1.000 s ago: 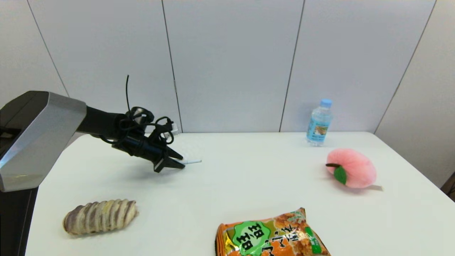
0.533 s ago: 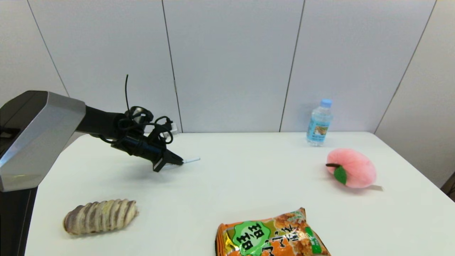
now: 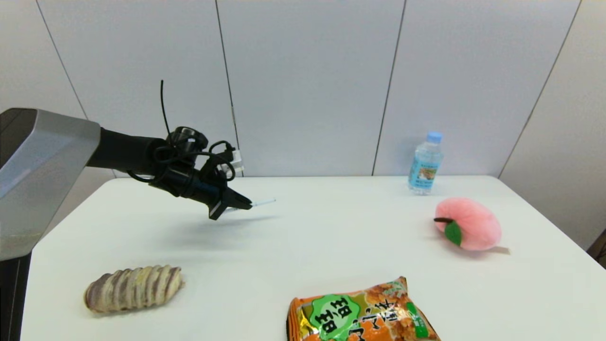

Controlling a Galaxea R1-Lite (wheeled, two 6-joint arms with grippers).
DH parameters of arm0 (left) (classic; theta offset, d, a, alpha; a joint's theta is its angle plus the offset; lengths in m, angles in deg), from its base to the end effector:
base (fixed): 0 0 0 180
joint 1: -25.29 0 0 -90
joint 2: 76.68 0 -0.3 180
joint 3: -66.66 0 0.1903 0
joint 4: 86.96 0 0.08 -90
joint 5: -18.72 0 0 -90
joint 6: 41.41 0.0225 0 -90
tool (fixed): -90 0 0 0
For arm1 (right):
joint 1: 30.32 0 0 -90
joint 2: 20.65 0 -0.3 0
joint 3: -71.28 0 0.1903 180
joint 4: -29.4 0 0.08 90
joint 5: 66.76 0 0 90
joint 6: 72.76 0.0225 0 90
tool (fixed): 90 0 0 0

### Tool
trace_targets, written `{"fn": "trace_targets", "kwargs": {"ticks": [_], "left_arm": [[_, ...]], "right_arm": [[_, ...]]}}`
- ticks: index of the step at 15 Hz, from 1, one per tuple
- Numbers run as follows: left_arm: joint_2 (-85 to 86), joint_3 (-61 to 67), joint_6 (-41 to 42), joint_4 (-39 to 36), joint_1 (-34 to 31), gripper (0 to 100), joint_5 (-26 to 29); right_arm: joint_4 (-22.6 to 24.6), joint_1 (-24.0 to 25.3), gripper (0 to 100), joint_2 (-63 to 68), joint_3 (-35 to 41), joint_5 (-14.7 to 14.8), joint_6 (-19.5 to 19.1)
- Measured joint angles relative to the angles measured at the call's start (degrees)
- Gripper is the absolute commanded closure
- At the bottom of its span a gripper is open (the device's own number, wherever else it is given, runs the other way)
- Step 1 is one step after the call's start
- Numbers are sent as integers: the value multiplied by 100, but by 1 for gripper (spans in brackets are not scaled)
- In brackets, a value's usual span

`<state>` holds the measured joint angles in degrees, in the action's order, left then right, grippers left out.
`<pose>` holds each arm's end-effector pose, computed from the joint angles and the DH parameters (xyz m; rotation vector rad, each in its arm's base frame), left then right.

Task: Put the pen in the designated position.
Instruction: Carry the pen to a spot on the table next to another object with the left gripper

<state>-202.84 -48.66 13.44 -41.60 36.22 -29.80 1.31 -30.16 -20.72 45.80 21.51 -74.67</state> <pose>0.4074 -0.0939 0.1259 0.5539 0.4875 -1.2085 -0.0259 0.0006 0.0772 -0.0327 0.0438 0.0337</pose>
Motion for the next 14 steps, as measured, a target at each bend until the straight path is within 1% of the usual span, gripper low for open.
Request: {"fn": "trace_targets", "kwargs": {"ticks": [2, 6, 8, 10, 14], "left_arm": [[116, 2, -162, -6, 386, 100, 140], [177, 2, -827, -140, 1495, 100, 267], [119, 2, -1342, -618, 2070, 100, 267], [-16, 4, -1821, -1182, 2503, 100, 226], [-269, 22, -1982, -1296, 2809, 100, 44]], "right_arm": [[0, 0, 0, 0, 0, 0, 0], [0, 0, 0, 0, 0, 2, 0], [0, 0, 0, 0, 0, 0, 1], [0, 0, 0, 0, 0, 0, 1], [0, 0, 0, 0, 0, 0, 1]]}}
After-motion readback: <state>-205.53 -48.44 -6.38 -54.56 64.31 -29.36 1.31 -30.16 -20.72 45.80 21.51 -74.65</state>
